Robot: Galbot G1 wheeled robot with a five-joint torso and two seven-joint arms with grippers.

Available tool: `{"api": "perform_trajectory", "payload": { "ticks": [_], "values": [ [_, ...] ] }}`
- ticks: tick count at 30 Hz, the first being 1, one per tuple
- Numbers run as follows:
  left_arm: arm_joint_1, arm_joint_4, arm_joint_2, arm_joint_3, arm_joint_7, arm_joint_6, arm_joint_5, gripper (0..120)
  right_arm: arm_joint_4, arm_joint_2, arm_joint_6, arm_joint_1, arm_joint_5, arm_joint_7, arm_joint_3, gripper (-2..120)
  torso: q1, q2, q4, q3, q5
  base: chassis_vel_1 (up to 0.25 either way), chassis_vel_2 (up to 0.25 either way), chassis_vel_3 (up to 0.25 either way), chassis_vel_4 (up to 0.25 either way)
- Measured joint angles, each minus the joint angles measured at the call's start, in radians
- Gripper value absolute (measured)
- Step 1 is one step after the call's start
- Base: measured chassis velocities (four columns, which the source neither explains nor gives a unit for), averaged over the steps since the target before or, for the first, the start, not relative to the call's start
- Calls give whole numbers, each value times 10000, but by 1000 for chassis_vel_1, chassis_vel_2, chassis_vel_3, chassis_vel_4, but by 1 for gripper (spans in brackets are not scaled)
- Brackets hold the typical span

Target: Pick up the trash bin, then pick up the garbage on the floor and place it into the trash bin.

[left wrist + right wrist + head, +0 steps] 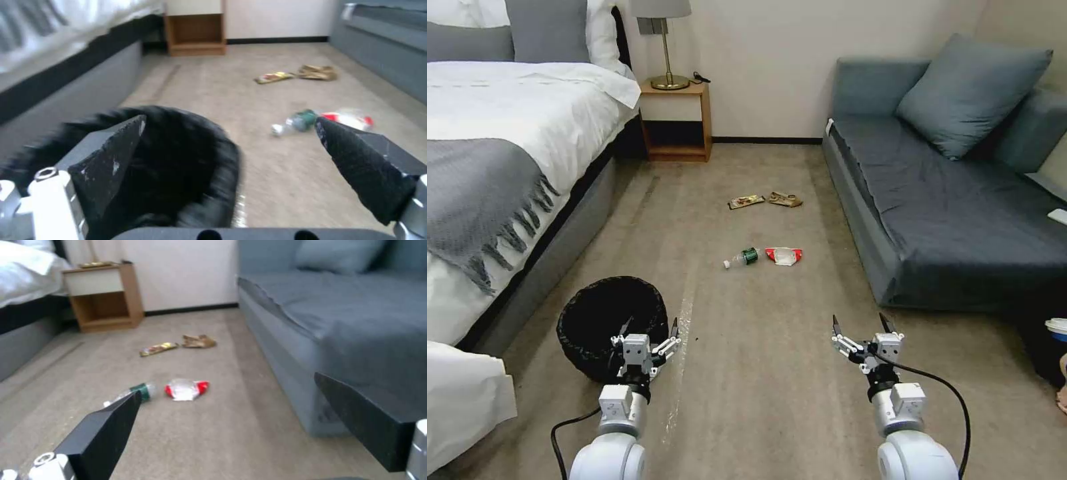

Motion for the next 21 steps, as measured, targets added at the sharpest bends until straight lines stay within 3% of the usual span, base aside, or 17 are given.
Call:
{"api": "perform_trajectory", "payload": {
  "ticks": [4,5,9,10,14,21],
  "values": [
    [-576,-373,438,-505,-623,1348,-942,100,981,-367,-1345,-267,1341,373,600,100,0,0,0,0,0,0,0,0,0],
    [-576,-373,438,-505,-623,1348,-942,100,981,-367,-1345,-267,1341,373,600,100,0,0,0,0,0,0,0,0,0],
    [-1129,-730,856,-986,-1222,2640,-1845,100,1956,-731,-2677,-534,2665,738,1202,100,0,0,1,0,-3,0,0,0,0],
    [-1129,-730,856,-986,-1222,2640,-1845,100,1956,-731,-2677,-534,2665,738,1202,100,0,0,1,0,-3,0,0,0,0],
    [-1689,-1095,1285,-1473,-1826,3952,-2754,100,2916,-1091,-4006,-798,3977,1103,1804,100,0,0,0,0,-3,0,0,0,0],
    [-2180,-1437,1660,-1867,-2286,5030,-3586,99,3667,-1379,-5046,-1008,5007,1388,2265,100,0,-1,2,1,-14,0,0,0,0]
  ]
}}
